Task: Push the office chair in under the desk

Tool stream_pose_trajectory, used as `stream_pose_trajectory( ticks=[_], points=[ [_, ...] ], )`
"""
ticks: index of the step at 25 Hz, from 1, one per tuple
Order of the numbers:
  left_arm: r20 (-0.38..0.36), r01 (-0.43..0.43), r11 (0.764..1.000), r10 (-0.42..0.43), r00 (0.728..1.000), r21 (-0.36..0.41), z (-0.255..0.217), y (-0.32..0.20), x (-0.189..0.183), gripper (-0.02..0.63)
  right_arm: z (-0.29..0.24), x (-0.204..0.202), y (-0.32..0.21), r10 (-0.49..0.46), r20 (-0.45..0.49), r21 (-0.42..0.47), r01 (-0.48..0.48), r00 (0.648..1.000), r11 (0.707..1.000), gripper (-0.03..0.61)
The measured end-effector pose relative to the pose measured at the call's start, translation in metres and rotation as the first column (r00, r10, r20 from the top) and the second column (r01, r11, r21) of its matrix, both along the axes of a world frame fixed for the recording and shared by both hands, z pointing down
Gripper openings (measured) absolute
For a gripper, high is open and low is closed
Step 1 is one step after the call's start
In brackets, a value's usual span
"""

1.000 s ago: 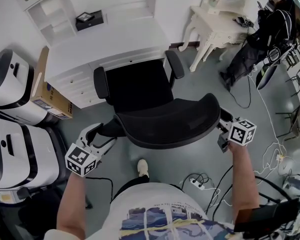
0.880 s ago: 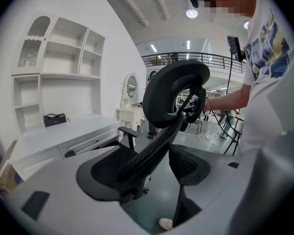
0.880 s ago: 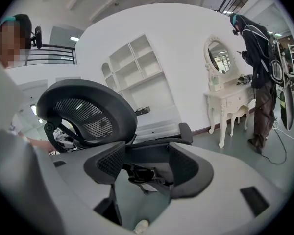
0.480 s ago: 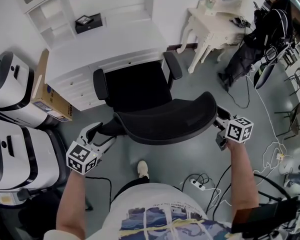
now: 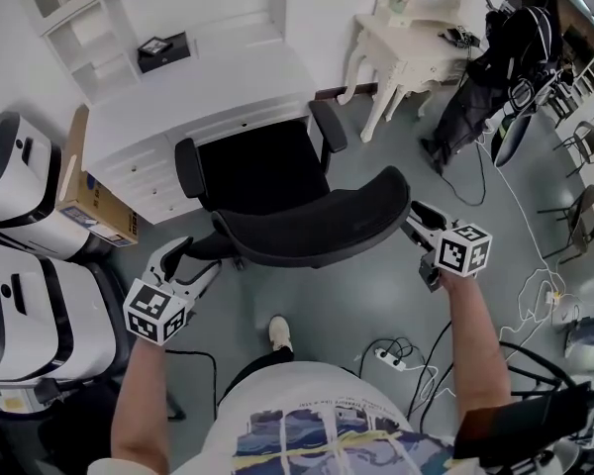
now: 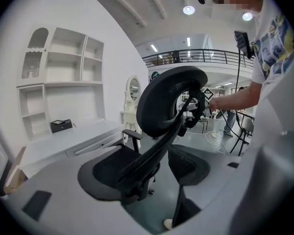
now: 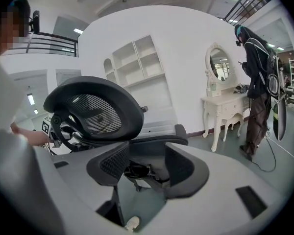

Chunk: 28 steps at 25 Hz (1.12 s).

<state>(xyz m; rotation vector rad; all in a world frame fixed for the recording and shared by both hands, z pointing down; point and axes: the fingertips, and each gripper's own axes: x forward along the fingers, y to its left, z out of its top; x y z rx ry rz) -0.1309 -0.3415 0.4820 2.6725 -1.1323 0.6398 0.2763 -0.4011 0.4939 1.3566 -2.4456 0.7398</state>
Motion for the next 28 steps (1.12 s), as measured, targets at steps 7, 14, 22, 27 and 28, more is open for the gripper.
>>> stream_pose_trajectory(
  ticks=[7,14,22,27,28],
  points=[
    [-0.037,0.008,0.999,-0.007,0.999,0.037,-0.019,0.021,0.016,0.244,-0.004,0.005,0.038,0.037,-0.044,0.034,-0.035,0.998,0.999,0.122],
    [-0.070,0.016,0.999,-0.012,0.998,0.051,-0.032,0.050,0.039,0.105,-0.006,-0.008,0.090,0.006,-0.032,0.038,-0.005,0.999,0.999,0.048],
    [-0.084,-0.005,0.999,0.009,0.996,0.044,-0.040,0.101,0.070,0.044,-0.009,-0.027,0.151,-0.078,-0.017,0.039,0.078,0.997,0.996,0.033],
    [-0.091,-0.032,0.999,0.034,0.995,0.025,-0.045,0.145,0.093,0.017,-0.013,-0.036,0.192,-0.126,-0.009,0.061,0.127,0.992,0.990,0.028],
    [-0.090,-0.036,0.999,0.037,0.995,0.018,-0.046,0.155,0.098,0.014,-0.015,-0.039,0.199,-0.131,-0.003,0.070,0.131,0.991,0.989,0.028]
  ],
)
